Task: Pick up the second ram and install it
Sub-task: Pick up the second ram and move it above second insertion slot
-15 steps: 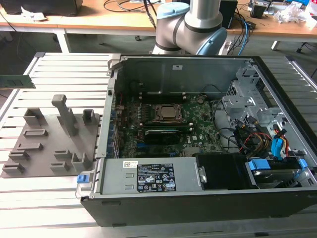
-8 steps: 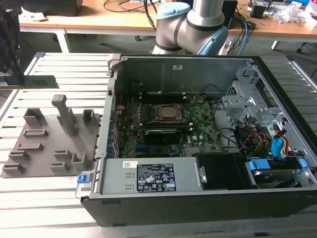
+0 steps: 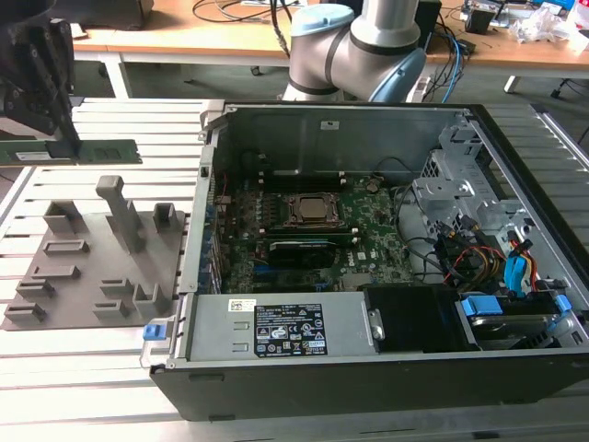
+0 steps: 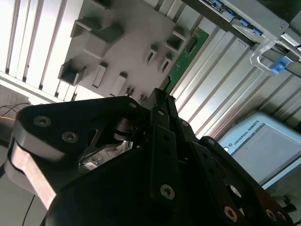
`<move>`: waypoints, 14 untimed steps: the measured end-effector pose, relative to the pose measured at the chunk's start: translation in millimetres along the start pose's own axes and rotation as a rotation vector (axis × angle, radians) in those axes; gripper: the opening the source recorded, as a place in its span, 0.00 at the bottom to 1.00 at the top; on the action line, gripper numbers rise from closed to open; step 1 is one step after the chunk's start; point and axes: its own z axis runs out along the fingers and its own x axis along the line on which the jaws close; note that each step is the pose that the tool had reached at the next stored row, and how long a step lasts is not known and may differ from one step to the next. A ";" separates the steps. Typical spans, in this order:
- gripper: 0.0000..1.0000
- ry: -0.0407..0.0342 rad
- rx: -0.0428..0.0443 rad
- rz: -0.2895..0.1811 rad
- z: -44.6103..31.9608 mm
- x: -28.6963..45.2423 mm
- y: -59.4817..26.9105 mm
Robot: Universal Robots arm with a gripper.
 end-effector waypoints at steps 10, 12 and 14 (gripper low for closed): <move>0.14 0.0001 -0.0001 0.000 -1.7 -0.8 -38.5; 0.14 0.0001 -0.0002 0.000 -2.2 -1.0 -48.2; 0.14 0.0000 -0.0002 0.000 -2.4 -1.1 -53.2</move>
